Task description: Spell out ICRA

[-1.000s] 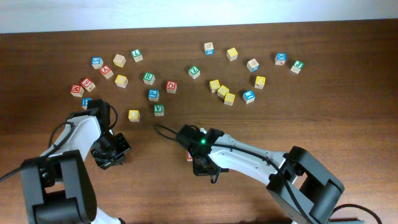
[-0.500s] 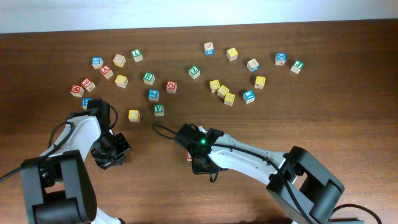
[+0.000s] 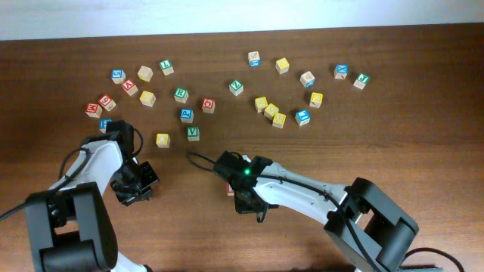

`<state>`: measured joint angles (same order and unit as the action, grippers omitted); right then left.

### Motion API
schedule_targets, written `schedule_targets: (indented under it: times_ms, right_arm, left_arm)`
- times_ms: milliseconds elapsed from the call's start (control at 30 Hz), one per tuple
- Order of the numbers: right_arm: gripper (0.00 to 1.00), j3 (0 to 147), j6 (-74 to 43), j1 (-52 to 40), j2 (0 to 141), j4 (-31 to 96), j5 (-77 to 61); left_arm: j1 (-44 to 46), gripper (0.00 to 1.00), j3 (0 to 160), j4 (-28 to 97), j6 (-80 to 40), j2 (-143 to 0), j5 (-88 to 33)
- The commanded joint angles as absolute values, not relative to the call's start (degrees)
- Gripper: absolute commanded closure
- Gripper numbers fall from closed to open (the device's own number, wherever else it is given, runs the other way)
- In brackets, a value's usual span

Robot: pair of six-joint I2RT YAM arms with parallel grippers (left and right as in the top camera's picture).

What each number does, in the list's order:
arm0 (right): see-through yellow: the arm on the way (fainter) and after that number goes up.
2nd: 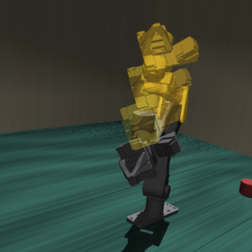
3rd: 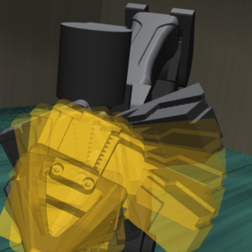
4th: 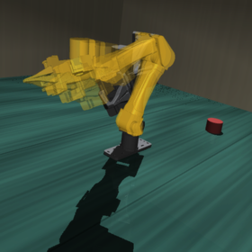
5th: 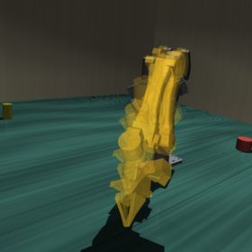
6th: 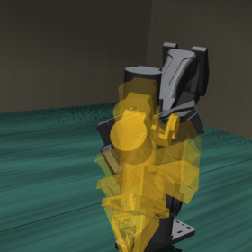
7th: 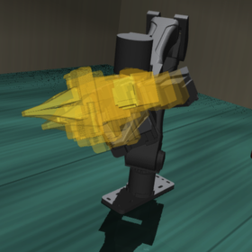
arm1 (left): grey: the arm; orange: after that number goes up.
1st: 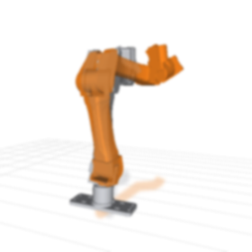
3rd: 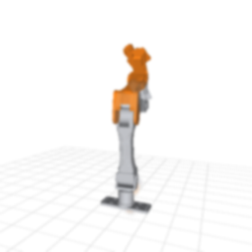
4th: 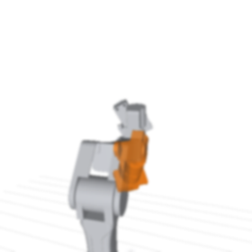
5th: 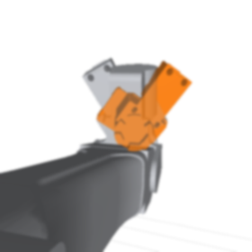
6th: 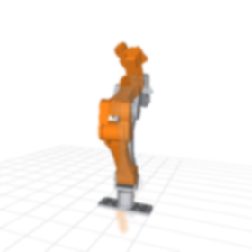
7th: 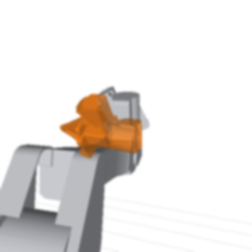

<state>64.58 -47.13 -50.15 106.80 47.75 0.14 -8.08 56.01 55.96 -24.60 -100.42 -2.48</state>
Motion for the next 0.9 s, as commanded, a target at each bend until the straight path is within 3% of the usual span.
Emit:
schedule_targets:
  times_ms: [0,133,467,633,733,867]
  right_arm:
    - [0.96,64.16,-46.76,-49.74,105.91,49.21,-0.40]
    - [0.96,64.16,-41.10,-46.39,105.91,49.54,0.21]
    - [0.96,63.53,-40.71,-46.15,106.24,47.40,-2.44]
    - [0.96,66.61,-39.51,-46.06,101.91,53.28,-4.08]
    - [0.96,68.82,-37.87,-43.24,97.14,59.07,-3.81]
    - [0.96,68.31,-34.41,-32.56,96.55,63.07,-0.80]
  left_arm:
    - [-8.32,1.00,56.73,56.03,-23.88,-101.25,-1.69]
    - [-8.32,0.99,56.71,56.03,-23.88,-101.25,-1.67]
    - [-8.32,0.99,56.58,56.03,-23.88,-101.25,-1.69]
    - [-7.94,1.00,56.29,56.03,-22.06,-101.25,-4.82]
    - [-4.60,1.00,56.29,56.05,-19.33,-101.25,-9.23]
    - [4.75,1.00,56.29,55.68,-20.45,-101.25,-9.26]
